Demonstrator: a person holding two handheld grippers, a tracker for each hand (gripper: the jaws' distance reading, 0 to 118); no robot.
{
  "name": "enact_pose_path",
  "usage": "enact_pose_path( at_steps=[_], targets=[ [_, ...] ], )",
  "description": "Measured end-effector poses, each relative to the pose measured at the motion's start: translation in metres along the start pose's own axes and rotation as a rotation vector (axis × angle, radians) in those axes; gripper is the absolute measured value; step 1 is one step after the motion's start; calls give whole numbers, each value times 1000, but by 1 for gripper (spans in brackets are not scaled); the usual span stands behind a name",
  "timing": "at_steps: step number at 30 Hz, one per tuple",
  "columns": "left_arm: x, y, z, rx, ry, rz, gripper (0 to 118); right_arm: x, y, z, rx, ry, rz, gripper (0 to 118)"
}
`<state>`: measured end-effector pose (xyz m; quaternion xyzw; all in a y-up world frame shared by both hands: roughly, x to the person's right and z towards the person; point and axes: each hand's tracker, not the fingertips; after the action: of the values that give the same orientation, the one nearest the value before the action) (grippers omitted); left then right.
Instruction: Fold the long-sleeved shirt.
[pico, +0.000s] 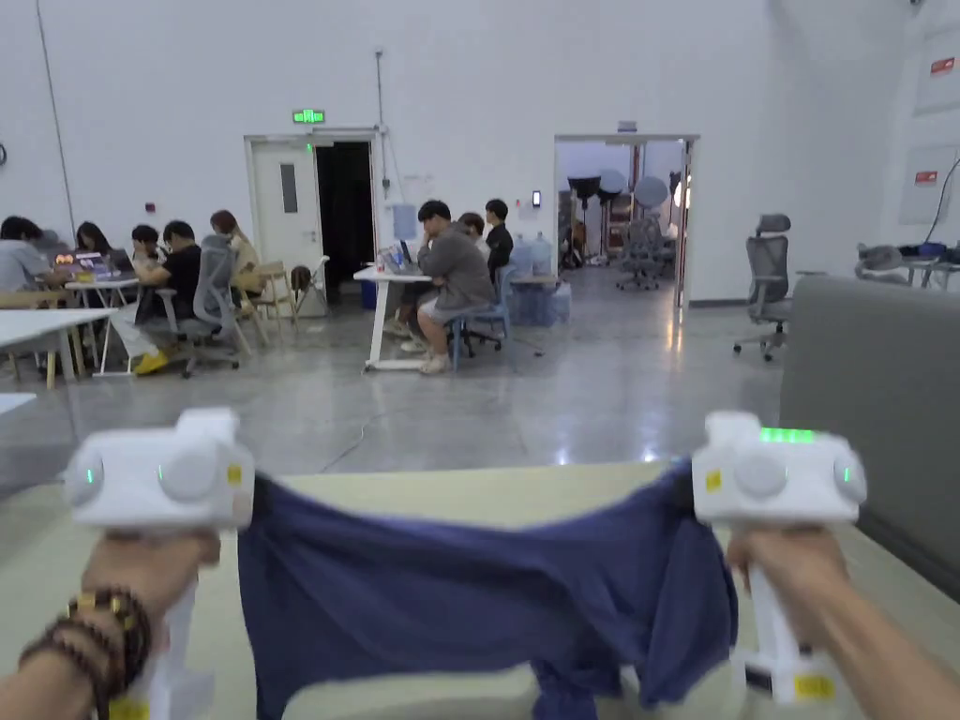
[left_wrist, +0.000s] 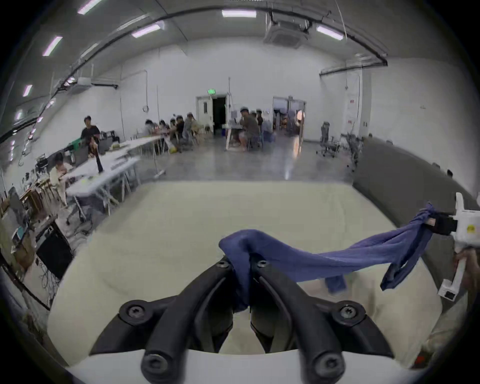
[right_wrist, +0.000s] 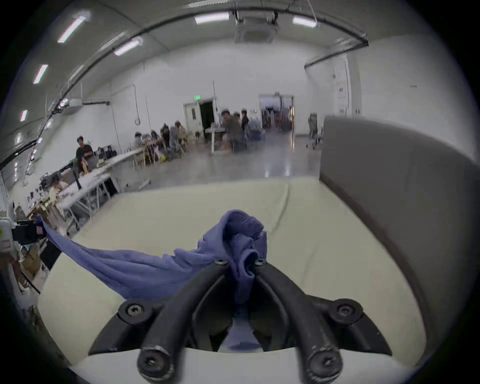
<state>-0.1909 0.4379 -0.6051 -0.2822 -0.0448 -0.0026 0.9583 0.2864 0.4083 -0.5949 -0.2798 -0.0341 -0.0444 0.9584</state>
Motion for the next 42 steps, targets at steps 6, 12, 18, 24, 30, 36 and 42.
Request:
enact_pose_path(
  at_steps=[6, 12, 18, 24, 30, 36, 42],
  targets=[
    [-1, -83, -19, -128, -42, 67, 3, 17, -75, -26, -150, 48, -74, 5],
    [-10, -135, 27, -142, -58, 55, 3, 23, -125, 32, -198, 37, 22, 5],
    [-1, -236, 87, -285, -25, 2, 3, 25, -230, 103, -303, 33, 151, 5],
    [-2, -326, 126, -464, -27, 43, 3, 34, -313, 144, -508, 97, 195, 5],
    [-11, -349, 141, -515, -79, 33, 11, 36, -322, 166, -543, 66, 235, 30],
    [-33, -302, 164, -308, -135, 123, 94, 45, -260, 212, -322, 241, -47, 117],
    [-16, -269, 150, -310, -47, 104, 7, 10, -241, 190, -401, 77, 221, 29]
  ],
)
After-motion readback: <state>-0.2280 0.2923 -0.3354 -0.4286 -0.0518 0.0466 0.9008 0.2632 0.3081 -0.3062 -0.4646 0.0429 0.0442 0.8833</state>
